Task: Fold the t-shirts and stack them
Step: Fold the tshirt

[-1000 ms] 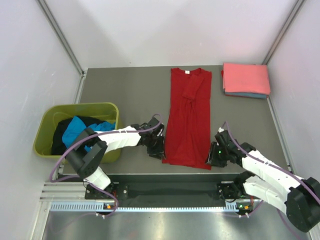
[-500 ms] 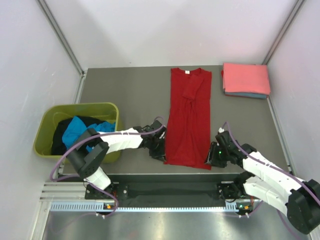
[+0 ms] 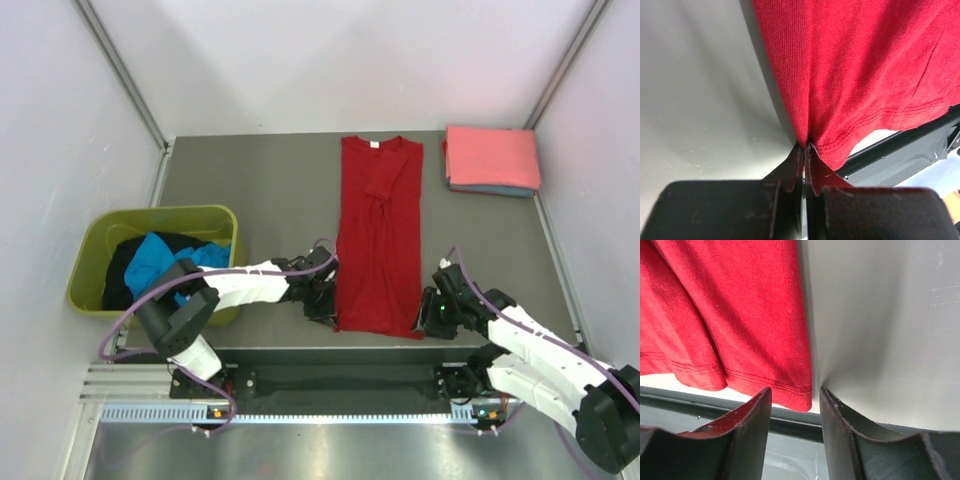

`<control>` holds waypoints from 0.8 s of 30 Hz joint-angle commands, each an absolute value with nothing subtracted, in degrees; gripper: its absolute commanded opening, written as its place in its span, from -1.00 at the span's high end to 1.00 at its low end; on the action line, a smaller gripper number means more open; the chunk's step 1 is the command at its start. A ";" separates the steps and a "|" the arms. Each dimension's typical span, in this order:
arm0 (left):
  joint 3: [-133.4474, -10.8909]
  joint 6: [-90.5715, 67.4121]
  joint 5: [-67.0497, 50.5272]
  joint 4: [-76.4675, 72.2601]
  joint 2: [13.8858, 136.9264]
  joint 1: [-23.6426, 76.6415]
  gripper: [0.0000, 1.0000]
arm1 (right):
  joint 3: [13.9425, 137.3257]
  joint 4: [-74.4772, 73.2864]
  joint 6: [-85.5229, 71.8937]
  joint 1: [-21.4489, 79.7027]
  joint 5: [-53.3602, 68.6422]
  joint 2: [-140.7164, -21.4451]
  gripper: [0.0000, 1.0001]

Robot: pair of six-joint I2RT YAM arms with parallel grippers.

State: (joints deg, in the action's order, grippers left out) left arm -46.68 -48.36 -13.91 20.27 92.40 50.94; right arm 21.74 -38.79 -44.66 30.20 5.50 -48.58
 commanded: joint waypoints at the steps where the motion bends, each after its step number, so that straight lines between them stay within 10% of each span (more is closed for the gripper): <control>1: -44.65 -49.83 -11.34 21.62 92.20 52.03 1.00 | 20.13 -38.24 -44.38 29.97 5.71 -47.99 0.15; 9: -43.42 -52.82 -10.37 20.83 90.79 54.49 1.00 | 18.10 -38.14 -45.52 29.97 7.03 -42.46 0.99; 24: -56.40 -49.93 -6.86 28.82 92.89 55.55 1.00 | 27.86 -38.59 -40.52 29.88 3.25 -44.54 1.00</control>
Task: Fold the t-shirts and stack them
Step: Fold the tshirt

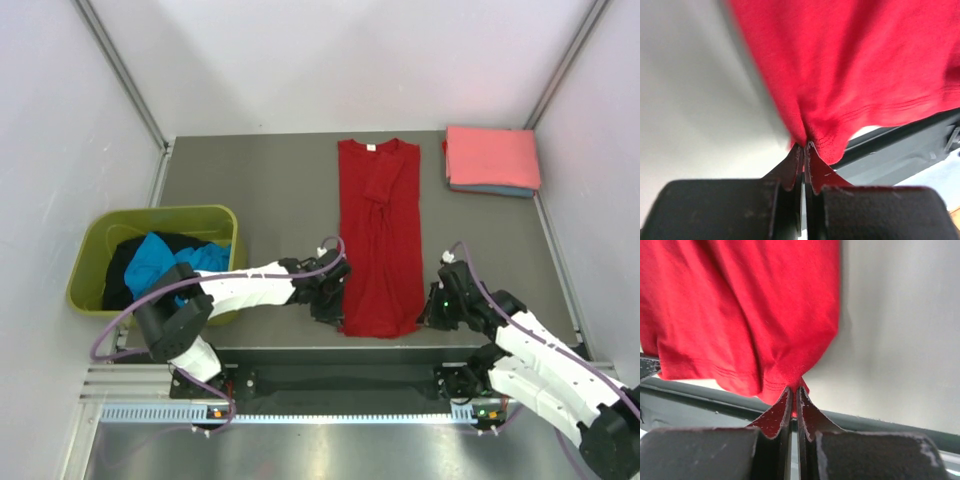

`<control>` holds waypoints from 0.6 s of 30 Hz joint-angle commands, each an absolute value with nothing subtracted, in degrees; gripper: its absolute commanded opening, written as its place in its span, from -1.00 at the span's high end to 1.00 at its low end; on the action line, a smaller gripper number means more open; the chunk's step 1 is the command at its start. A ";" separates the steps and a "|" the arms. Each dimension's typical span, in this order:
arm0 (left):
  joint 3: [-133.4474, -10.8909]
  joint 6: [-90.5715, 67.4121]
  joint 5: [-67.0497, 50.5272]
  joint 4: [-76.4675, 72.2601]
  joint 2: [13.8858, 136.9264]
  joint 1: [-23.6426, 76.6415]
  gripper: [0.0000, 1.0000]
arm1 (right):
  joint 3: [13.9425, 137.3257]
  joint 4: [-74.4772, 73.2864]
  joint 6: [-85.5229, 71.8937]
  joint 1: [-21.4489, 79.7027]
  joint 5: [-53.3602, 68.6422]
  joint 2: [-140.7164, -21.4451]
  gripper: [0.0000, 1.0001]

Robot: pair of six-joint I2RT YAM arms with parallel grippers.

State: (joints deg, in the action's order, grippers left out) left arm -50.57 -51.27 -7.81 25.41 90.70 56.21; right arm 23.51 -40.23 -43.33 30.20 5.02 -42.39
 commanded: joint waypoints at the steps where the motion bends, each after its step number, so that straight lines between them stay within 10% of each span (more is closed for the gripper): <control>1: -57.73 -49.40 -6.86 29.87 93.60 55.37 1.00 | 28.21 -36.41 -40.08 29.88 3.69 -45.52 1.00; 18: -87.07 -36.13 -6.77 37.88 113.62 39.65 1.00 | 49.29 -25.66 -29.27 23.83 3.87 -79.17 0.97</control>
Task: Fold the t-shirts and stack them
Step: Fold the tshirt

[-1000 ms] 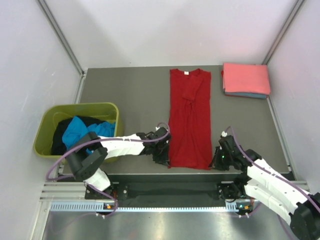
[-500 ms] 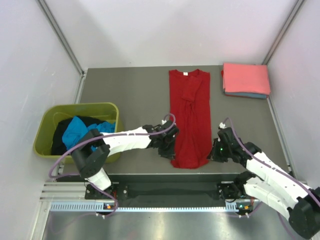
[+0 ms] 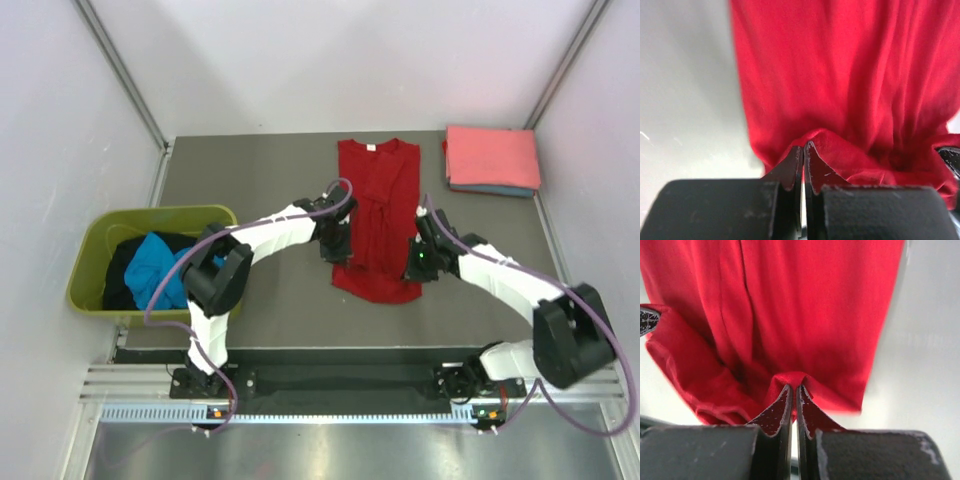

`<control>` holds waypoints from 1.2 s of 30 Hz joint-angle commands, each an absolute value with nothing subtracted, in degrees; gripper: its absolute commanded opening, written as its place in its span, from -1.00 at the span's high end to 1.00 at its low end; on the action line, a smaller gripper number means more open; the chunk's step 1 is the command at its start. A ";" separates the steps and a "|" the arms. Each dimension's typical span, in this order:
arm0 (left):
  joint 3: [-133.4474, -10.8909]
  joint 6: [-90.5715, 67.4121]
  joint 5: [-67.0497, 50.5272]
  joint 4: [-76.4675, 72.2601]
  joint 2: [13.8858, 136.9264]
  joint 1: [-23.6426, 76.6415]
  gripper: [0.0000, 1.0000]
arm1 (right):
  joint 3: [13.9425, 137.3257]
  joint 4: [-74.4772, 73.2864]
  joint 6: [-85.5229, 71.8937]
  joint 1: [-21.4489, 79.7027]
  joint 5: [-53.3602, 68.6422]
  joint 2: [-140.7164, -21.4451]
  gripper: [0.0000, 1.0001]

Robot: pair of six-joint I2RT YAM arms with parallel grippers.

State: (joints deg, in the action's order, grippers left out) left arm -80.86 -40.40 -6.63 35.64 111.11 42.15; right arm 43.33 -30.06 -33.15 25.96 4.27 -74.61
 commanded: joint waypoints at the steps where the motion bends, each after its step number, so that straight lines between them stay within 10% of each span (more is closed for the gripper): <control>1: -88.58 -35.17 -6.94 37.88 114.51 38.94 1.00 | 50.87 -25.75 -28.40 23.47 3.87 -81.02 0.97; 36: -117.51 -35.77 -24.70 13.01 138.25 23.73 1.00 | 99.66 -36.83 -20.48 8.70 7.56 -119.70 0.94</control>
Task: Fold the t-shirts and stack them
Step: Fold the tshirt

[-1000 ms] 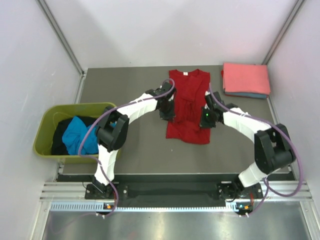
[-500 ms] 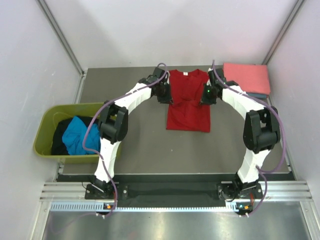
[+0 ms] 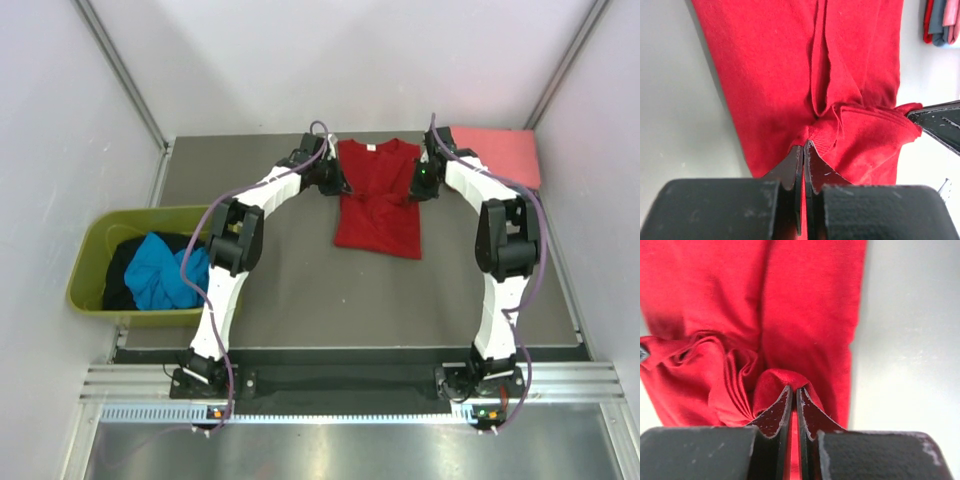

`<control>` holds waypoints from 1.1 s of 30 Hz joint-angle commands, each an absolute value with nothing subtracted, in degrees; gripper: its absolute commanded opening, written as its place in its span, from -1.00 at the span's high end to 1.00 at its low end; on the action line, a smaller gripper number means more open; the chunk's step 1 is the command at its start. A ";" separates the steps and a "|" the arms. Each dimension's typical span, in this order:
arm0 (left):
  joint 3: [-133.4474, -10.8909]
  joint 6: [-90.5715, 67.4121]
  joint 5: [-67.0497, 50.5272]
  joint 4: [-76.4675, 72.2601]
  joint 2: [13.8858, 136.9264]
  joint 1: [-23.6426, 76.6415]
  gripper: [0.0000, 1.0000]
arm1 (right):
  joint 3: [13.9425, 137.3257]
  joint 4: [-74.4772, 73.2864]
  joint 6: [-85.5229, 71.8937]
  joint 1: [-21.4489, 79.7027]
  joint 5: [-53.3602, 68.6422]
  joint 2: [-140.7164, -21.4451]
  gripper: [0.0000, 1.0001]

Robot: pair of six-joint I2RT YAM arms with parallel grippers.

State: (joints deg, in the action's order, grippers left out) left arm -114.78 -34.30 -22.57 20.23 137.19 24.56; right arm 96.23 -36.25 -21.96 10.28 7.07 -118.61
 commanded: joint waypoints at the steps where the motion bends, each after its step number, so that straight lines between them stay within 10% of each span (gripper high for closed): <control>1: -117.86 -35.86 -24.09 13.01 138.60 23.64 1.00 | 100.54 -36.91 -20.39 8.61 7.65 -120.06 0.94; 33: -118.12 -36.47 -19.42 8.44 142.03 21.36 1.00 | 111.44 -37.36 -18.19 5.98 7.56 -128.05 0.83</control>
State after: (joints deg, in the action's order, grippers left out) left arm -115.83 -36.34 -19.25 12.75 141.21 22.41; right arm 106.59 -38.83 -19.49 7.01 8.45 -127.66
